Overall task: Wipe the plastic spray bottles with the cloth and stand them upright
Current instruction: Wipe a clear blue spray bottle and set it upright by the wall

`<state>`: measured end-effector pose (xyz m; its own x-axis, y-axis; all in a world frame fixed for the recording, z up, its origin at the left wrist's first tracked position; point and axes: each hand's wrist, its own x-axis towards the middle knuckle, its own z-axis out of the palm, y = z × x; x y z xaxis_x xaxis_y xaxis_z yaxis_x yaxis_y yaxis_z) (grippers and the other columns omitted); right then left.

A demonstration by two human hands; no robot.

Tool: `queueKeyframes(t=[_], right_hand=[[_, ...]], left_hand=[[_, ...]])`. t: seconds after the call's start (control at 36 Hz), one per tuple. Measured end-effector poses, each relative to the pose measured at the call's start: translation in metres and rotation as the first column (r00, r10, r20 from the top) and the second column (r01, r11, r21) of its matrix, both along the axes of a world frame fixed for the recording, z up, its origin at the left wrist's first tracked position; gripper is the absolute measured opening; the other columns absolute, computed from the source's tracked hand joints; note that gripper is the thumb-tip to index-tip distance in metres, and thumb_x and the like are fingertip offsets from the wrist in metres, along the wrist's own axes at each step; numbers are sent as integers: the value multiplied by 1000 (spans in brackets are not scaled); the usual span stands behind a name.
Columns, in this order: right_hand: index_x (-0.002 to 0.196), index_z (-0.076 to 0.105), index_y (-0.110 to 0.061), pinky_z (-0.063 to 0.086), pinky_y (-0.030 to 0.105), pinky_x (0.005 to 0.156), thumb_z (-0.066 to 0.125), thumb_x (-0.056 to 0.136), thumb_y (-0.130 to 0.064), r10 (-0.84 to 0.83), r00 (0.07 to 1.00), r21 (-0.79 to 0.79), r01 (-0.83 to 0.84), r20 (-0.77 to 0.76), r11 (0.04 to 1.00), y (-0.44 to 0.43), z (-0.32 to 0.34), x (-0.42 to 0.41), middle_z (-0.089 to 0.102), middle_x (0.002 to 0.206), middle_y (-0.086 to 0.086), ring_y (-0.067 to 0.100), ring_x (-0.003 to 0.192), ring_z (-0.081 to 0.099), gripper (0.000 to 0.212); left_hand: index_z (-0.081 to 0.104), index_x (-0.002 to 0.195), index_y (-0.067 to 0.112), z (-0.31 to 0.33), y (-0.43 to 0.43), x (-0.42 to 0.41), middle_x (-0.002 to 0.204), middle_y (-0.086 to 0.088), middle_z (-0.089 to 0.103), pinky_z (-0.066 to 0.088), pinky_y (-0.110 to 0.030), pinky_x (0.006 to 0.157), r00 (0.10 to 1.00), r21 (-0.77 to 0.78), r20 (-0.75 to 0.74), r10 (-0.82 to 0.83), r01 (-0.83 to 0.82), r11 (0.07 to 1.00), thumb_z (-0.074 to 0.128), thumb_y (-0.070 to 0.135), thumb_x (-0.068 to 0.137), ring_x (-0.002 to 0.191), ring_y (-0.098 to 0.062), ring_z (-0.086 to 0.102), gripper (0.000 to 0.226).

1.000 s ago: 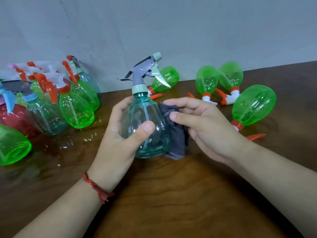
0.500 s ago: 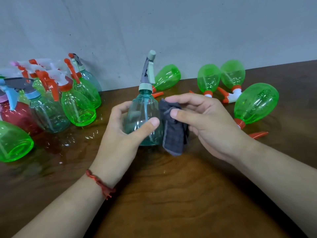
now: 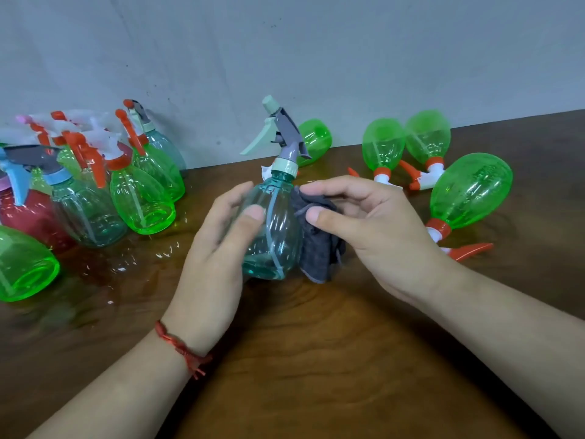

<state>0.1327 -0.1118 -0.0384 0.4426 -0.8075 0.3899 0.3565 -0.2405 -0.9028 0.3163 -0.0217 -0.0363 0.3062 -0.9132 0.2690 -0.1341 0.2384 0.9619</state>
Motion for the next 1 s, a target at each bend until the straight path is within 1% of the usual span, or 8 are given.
queueKeyframes(t=[0.14, 0.25, 0.44, 0.53, 0.61, 0.69, 0.89, 1.0], right_hand=[[113, 77, -9, 56, 22, 92, 74, 92, 9, -234, 972, -240, 228, 7, 944, -2, 10, -7, 81, 106, -4, 8, 103, 75, 28], [116, 75, -12, 57, 42, 102, 74, 96, 3, -477, 871, -477, 469, 115, 743, -10, 22, -18, 76, 114, 0, 17, 113, 72, 25], [117, 80, -15, 56, 42, 104, 75, 95, 0, -494, 868, -578, 374, -57, 725, -11, 12, -16, 77, 118, -7, 16, 118, 70, 27], [116, 80, -12, 58, 43, 102, 74, 95, 2, -372, 926, -518, 286, -68, 806, -6, 14, -15, 76, 120, -3, 18, 122, 69, 26], [113, 79, -10, 57, 42, 103, 74, 95, 5, -471, 882, -579, 384, -1, 720, -8, 18, -18, 77, 117, 0, 16, 118, 71, 24], [110, 80, -8, 58, 39, 101, 73, 96, 6, -555, 829, -569, 487, 63, 663, -14, 17, -21, 77, 113, 1, 14, 115, 71, 21], [110, 81, -8, 58, 37, 101, 73, 94, 8, -453, 891, -605, 342, -35, 719, -9, 16, -17, 77, 117, 0, 15, 117, 71, 24], [109, 79, -5, 57, 44, 101, 72, 95, 9, -602, 793, -617, 522, 96, 589, -16, 15, -22, 76, 115, 5, 16, 114, 71, 22]], left_hand=[[57, 148, 32, -2, 2, 0, 136, 15, 67, 54, -23, 104, 899, -117, 414, 146, -107, 987, 91, 31, 82, 124, -7, 68, 74], [60, 148, 35, -4, 3, 2, 141, 15, 62, 48, -23, 112, 772, -167, 606, 190, -110, 980, 94, 35, 77, 132, -8, 62, 79], [60, 149, 33, -4, 3, -1, 138, 12, 60, 51, -39, 113, 644, -215, 727, 238, -116, 970, 91, 40, 78, 130, -13, 60, 78], [61, 149, 31, -2, 4, -1, 137, 10, 61, 46, -23, 113, 650, -218, 720, 245, -123, 968, 91, 39, 78, 129, -7, 60, 77], [61, 149, 31, 1, 4, -5, 138, 11, 62, 41, -11, 110, 684, -215, 695, 224, -100, 972, 91, 38, 78, 129, -4, 60, 77], [61, 149, 32, 1, 5, -7, 139, 12, 62, 42, -10, 108, 710, -198, 677, 193, -77, 977, 91, 40, 79, 130, -6, 61, 76], [63, 143, 36, -2, 6, -4, 136, 14, 66, 51, -20, 105, 808, -144, 575, 126, -51, 988, 88, 40, 82, 127, -10, 66, 66], [66, 138, 35, 2, 5, -8, 131, 16, 72, 54, -14, 94, 941, -80, 337, 34, -7, 997, 85, 33, 90, 119, -7, 70, 51]])
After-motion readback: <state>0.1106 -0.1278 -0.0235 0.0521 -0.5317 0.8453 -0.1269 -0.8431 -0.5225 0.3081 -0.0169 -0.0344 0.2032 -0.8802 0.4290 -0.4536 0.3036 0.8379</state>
